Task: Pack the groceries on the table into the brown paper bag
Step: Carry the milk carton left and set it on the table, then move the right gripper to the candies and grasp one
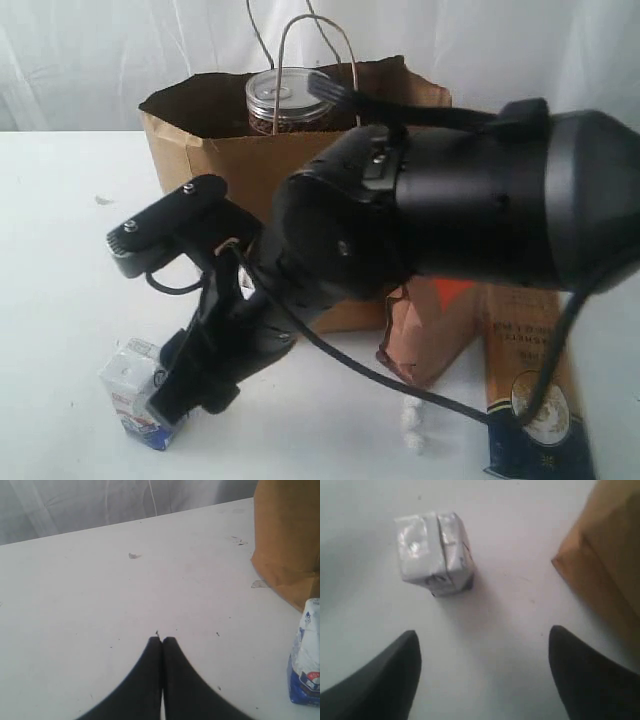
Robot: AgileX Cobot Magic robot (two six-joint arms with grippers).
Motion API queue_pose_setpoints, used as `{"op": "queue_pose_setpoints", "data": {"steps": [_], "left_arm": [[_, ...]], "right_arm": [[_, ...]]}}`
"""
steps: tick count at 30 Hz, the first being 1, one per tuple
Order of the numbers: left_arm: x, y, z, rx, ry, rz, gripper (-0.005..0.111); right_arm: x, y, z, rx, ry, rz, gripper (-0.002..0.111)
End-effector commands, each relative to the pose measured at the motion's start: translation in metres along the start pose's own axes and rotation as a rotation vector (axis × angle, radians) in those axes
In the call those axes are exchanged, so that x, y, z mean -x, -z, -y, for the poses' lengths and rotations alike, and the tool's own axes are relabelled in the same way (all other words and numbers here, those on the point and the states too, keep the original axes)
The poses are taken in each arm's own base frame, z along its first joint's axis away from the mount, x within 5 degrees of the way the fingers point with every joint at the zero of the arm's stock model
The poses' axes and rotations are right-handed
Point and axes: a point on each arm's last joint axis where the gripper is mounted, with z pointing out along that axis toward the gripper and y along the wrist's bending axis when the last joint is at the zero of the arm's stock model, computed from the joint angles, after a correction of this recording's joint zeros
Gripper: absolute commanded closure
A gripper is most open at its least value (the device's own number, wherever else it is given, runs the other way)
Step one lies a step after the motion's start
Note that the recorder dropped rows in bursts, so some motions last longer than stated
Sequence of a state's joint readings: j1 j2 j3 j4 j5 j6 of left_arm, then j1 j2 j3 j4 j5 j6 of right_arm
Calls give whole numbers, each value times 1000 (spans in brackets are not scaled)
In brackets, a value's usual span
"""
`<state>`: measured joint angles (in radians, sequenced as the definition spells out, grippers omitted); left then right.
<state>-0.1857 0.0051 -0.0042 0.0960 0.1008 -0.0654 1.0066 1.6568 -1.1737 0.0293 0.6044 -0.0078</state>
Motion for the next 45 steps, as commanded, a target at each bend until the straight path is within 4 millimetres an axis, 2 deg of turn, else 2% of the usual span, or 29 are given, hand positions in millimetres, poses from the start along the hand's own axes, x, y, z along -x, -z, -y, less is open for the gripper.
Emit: {"op": "queue_pose_setpoints", "data": {"steps": [1, 4, 5, 6, 7, 9, 13, 16, 21, 28, 35, 45], "left_arm": [[-1, 0, 0, 3, 3, 4, 107], [-1, 0, 0, 3, 3, 4, 107], [-1, 0, 0, 3, 3, 4, 107], [-1, 0, 0, 3, 3, 4, 107], [-1, 0, 0, 3, 3, 4, 107], [-1, 0, 0, 3, 3, 4, 107], [-1, 0, 0, 3, 3, 4, 107], [-1, 0, 0, 3, 3, 4, 107], [-1, 0, 0, 3, 3, 4, 107], [-1, 0, 0, 3, 3, 4, 107], [-1, 0, 0, 3, 3, 4, 107], [-1, 0, 0, 3, 3, 4, 107]], "right_arm": [[-21, 16, 8, -88, -57, -25, 44], [-42, 33, 18, -200, -128, -28, 54], [-55, 36, 22, -251, -194, -55, 58], [-63, 36, 24, -272, -221, -70, 60], [-79, 32, 27, -309, -268, -102, 64], [-100, 25, 30, -366, -415, -119, 68], [-123, 13, 29, -359, -576, -110, 69], [-127, 8, 27, -327, -646, -70, 69], [-138, 3, 32, -401, -694, -81, 69], [-140, -13, 31, -380, -691, -107, 69], [-145, -28, 42, -388, -732, -141, 69], [-145, -36, 42, -363, -731, -144, 69]]}}
